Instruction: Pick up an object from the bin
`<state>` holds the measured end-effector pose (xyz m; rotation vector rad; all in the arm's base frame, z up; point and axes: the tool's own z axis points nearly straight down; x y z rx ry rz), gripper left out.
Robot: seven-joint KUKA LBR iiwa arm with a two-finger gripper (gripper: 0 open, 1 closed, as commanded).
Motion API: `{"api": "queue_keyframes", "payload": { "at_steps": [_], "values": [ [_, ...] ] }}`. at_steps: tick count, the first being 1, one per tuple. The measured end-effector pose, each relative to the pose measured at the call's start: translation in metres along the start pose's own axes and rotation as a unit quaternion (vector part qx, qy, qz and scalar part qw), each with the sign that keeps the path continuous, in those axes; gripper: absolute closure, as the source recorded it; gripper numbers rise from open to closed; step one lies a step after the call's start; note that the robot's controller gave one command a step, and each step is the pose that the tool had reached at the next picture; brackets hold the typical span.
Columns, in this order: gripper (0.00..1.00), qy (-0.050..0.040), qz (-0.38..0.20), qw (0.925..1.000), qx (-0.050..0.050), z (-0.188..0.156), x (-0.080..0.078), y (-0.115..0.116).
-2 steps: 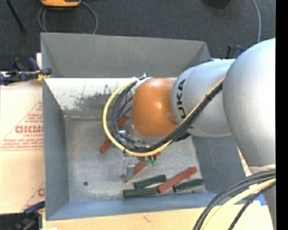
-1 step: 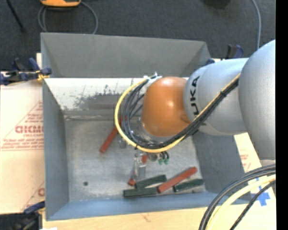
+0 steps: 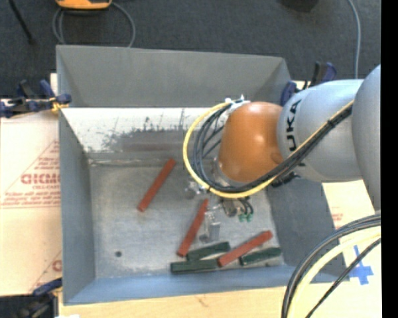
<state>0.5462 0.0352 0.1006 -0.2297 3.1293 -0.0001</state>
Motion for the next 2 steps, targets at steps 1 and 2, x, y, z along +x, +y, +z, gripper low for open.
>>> {"api": "queue_keyframes", "payload": {
  "at_steps": [1,2],
  "values": [
    [0.00,-0.0001,-0.080,0.9968,0.000,0.028,0.009,0.022],
    [1.00,-0.0007,-0.080,0.9968,0.000,0.029,-0.005,0.011]
  ]
}}
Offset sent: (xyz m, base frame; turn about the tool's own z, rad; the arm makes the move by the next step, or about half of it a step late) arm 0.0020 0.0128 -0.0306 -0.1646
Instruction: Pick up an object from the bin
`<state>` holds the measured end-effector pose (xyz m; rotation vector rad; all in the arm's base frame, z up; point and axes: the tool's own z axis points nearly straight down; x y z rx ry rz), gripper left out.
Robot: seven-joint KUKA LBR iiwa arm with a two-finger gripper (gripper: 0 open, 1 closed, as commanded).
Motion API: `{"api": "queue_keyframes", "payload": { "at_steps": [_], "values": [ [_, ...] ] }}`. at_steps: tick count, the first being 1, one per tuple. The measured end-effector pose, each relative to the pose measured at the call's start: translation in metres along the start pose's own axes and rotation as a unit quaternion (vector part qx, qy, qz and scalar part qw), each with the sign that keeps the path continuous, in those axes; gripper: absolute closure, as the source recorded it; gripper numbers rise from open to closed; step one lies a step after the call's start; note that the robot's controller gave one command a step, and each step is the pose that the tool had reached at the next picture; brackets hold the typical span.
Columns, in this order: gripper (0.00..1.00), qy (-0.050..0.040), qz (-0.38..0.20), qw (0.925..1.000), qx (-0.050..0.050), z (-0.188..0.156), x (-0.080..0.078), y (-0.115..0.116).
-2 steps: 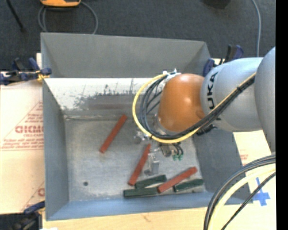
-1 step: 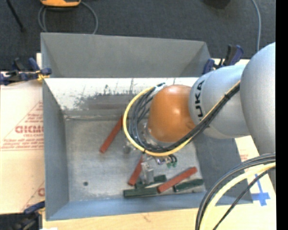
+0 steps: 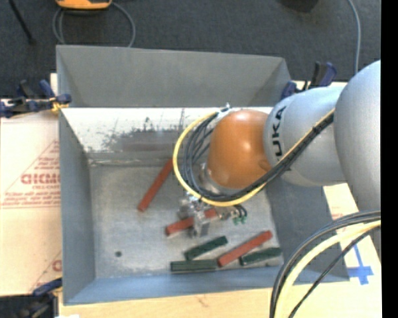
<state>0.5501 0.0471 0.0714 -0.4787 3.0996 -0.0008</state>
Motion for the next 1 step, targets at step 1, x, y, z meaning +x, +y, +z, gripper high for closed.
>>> {"api": "queue_keyframes", "payload": {
  "at_steps": [1],
  "values": [
    [1.00,0.0000,0.000,1.0000,0.000,0.0000,0.0000,0.0000]
  ]
}}
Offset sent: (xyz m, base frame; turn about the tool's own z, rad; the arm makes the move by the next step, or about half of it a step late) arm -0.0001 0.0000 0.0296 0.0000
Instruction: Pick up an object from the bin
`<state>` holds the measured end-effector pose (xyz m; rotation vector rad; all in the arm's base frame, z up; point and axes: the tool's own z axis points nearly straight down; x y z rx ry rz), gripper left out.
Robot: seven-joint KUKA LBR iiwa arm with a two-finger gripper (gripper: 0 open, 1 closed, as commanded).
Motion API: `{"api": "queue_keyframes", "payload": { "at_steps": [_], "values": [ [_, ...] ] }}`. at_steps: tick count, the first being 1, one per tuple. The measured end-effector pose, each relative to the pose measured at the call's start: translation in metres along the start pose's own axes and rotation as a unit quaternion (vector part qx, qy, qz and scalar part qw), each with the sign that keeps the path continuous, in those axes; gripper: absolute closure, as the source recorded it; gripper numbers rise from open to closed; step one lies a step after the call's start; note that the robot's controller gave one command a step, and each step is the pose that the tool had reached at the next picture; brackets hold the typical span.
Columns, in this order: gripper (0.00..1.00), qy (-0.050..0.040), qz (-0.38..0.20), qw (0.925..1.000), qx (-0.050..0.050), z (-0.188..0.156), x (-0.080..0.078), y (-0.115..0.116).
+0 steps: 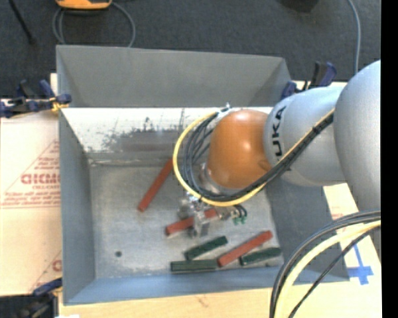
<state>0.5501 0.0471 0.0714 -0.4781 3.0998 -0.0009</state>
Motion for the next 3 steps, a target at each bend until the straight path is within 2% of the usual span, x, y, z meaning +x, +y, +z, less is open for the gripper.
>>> {"api": "queue_keyframes", "payload": {
  "at_steps": [2,3],
  "values": [
    [1.00,0.0044,0.001,1.0000,-0.001,-0.015,0.002,0.000],
    [1.00,0.0034,0.002,1.0000,-0.001,-0.033,0.001,0.000]
  ]
}}
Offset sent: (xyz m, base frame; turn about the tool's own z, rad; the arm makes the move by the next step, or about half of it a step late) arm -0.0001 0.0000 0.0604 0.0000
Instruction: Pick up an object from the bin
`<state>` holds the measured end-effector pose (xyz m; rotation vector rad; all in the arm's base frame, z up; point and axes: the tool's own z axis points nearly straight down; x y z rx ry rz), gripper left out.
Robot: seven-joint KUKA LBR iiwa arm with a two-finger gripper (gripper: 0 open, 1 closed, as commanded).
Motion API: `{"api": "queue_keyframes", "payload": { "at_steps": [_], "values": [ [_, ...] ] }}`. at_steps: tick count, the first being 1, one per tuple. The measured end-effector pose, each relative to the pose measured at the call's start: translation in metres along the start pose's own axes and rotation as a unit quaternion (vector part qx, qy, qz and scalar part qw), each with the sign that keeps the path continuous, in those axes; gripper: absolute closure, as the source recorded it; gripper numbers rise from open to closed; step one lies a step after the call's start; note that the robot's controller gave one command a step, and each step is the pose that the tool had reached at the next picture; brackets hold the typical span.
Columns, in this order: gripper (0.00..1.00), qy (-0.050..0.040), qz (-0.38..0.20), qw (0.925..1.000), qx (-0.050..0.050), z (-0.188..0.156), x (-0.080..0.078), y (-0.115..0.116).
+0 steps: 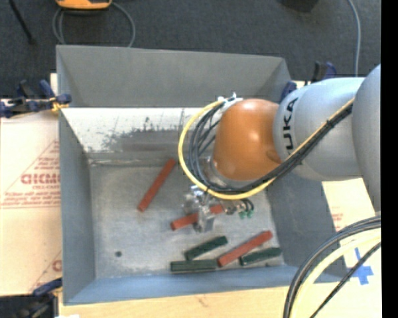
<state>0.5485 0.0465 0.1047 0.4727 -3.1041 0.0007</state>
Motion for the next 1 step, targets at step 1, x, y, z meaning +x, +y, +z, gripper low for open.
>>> {"api": "queue_keyframes", "payload": {
  "at_steps": [1],
  "values": [
    [1.00,-0.0030,0.001,1.0000,0.001,-0.0137,-0.0013,-0.0006]
  ]
}}
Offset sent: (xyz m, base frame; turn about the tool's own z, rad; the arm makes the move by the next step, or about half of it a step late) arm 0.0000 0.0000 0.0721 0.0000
